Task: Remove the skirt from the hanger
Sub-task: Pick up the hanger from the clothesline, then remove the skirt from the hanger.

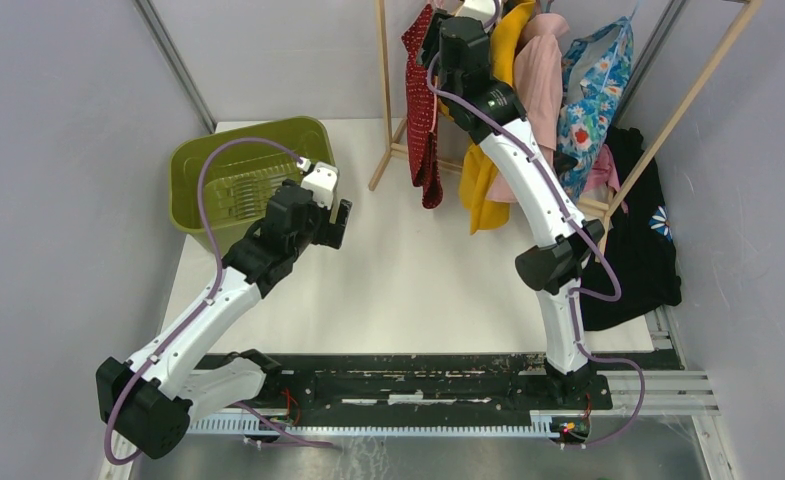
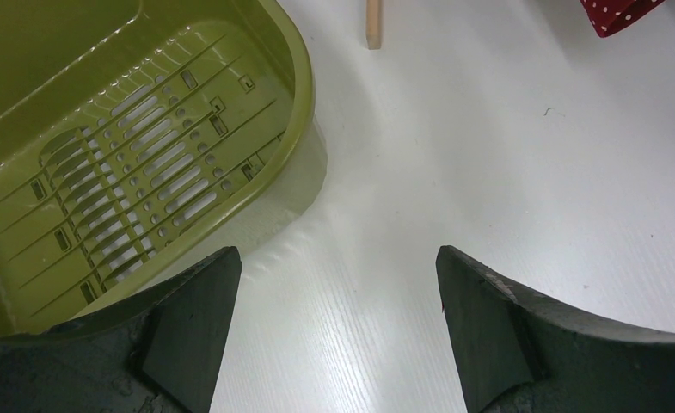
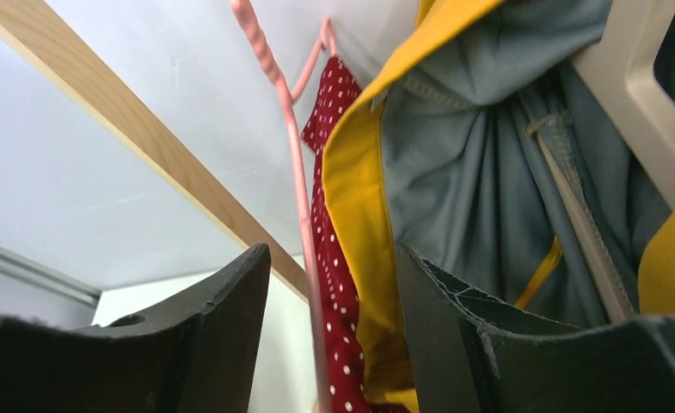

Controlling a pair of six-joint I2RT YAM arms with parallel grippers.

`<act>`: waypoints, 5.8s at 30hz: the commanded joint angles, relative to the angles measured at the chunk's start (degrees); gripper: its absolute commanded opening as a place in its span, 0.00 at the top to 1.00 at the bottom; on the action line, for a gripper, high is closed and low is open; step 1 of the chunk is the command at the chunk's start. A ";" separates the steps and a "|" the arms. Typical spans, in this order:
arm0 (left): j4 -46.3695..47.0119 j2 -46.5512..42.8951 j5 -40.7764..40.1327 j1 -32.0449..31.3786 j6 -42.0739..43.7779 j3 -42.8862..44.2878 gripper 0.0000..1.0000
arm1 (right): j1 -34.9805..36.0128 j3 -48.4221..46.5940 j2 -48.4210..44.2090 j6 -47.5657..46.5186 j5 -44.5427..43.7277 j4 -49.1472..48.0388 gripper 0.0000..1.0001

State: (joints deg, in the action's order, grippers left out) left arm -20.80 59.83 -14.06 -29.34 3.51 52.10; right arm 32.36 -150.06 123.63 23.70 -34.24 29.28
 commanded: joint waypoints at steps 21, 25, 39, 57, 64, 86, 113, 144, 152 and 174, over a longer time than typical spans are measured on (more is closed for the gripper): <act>2.85 -1.48 -1.43 -0.20 2.81 -0.13 0.09 | -2.96 -2.93 -1.35 9.69 8.57 11.00 0.58; 3.12 -1.56 -1.58 -0.21 2.82 -0.44 0.09 | -3.24 -2.84 -1.12 8.87 10.02 10.44 0.97; 3.78 -1.29 -1.76 -0.23 2.57 -1.03 0.09 | -2.31 4.01 -3.09 -15.67 6.08 -3.19 0.99; 4.01 0.06 -1.85 -0.28 2.77 -0.73 0.09 | 6.50 8.53 -5.62 -42.32 2.10 -25.07 0.99; 4.10 0.36 -1.25 -0.29 2.58 -0.64 0.09 | 8.74 11.35 -7.00 -48.88 0.30 -29.19 0.99; 3.84 0.45 -1.07 -0.56 2.29 -1.07 0.09 | 7.05 16.89 -0.69 -85.23 -5.25 -57.19 0.99; 8.34 4.24 16.75 -0.86 -5.90 10.03 0.12 | 15.72 39.82 -28.09 -58.11 -10.80 -34.61 0.99; 59.73 12.87 36.38 -12.82 -15.14 -1.64 0.01 | 17.21 40.04 -31.51 -45.34 -5.31 -24.62 0.99; 57.64 15.75 24.80 -14.59 -7.16 0.33 0.01 | 17.43 41.59 -33.86 -44.36 -4.97 -23.49 0.99; 58.09 22.27 20.17 -17.34 -1.67 7.15 0.01 | 17.99 42.37 -35.76 -44.23 -4.19 -21.91 0.99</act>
State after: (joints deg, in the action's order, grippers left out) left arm 34.89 80.44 4.67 -45.65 1.50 54.43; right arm 49.89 -107.20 91.55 -21.28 -39.16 11.79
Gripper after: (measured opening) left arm 0.990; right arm 0.045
